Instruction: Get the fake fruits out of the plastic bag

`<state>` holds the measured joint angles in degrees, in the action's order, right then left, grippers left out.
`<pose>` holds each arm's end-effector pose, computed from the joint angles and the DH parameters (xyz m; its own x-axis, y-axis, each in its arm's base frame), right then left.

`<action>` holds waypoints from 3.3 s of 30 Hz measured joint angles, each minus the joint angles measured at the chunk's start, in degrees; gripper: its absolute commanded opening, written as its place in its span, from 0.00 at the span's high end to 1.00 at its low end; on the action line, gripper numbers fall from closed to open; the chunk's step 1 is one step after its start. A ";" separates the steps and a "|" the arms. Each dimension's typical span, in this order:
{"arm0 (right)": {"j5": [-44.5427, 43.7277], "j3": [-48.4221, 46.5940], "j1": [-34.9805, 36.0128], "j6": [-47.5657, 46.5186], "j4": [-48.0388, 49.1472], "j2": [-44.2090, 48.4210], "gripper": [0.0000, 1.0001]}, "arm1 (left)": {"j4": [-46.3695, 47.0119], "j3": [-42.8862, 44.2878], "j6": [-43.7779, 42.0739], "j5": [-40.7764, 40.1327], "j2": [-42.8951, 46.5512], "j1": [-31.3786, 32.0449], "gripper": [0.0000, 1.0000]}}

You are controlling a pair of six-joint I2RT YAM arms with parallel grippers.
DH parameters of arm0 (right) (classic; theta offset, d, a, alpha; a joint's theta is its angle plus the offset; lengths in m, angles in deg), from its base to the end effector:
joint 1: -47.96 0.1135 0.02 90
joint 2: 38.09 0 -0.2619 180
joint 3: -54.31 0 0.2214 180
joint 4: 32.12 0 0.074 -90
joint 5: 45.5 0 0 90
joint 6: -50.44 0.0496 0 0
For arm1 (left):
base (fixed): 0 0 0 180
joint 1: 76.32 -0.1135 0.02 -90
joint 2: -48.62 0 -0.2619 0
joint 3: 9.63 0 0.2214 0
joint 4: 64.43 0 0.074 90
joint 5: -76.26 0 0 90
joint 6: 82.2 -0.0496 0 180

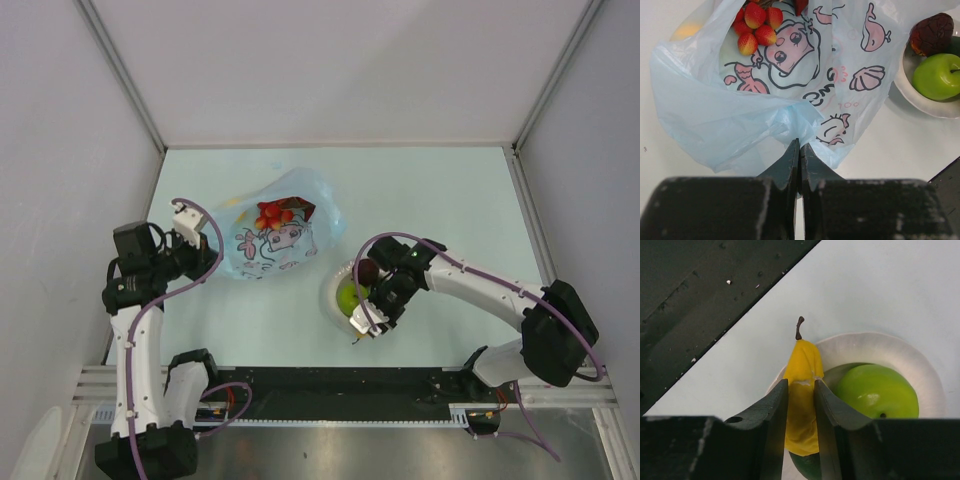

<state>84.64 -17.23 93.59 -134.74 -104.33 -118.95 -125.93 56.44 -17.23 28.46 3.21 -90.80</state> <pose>0.1263 0.1749 0.2255 0.6728 -0.4010 -0.6217 -0.6335 -0.7463 -0.2043 0.1314 -0.0005 0.3057 -0.4439 0.2091 -0.8713 0.5459 0.8342 -0.0779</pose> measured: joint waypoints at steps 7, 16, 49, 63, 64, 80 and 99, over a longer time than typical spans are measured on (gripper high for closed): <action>-1.70 0.00 0.00 0.98 0.44 0.22 0.45 | -0.15 -0.04 0.02 0.07 0.46 0.00 0.94; 1.05 -0.24 -4.02 23.74 19.61 11.98 0.25 | -3.78 0.02 -2.34 1.77 1.90 0.02 0.98; -24.65 -44.26 10.38 92.54 60.24 -44.39 0.21 | -26.08 15.15 -17.07 -3.96 11.17 0.13 1.00; -33.81 -57.22 10.82 102.53 61.20 -59.56 0.08 | -28.65 9.84 -20.28 -3.43 16.98 0.13 1.00; -33.68 -58.29 10.82 103.01 61.31 -60.50 0.07 | -28.68 9.86 -20.55 -3.32 16.96 0.13 1.00; -35.45 -83.52 11.65 112.41 66.99 -82.49 0.24 | -29.83 13.03 -21.75 -3.06 10.21 0.13 1.00; -16.68 -48.70 6.47 104.13 68.17 -55.12 0.60 | -16.35 8.90 -14.05 -3.89 10.21 0.24 1.00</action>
<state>67.96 -65.92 100.06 -30.61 -36.16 -174.08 -142.28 65.33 -31.29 24.57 13.42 -90.56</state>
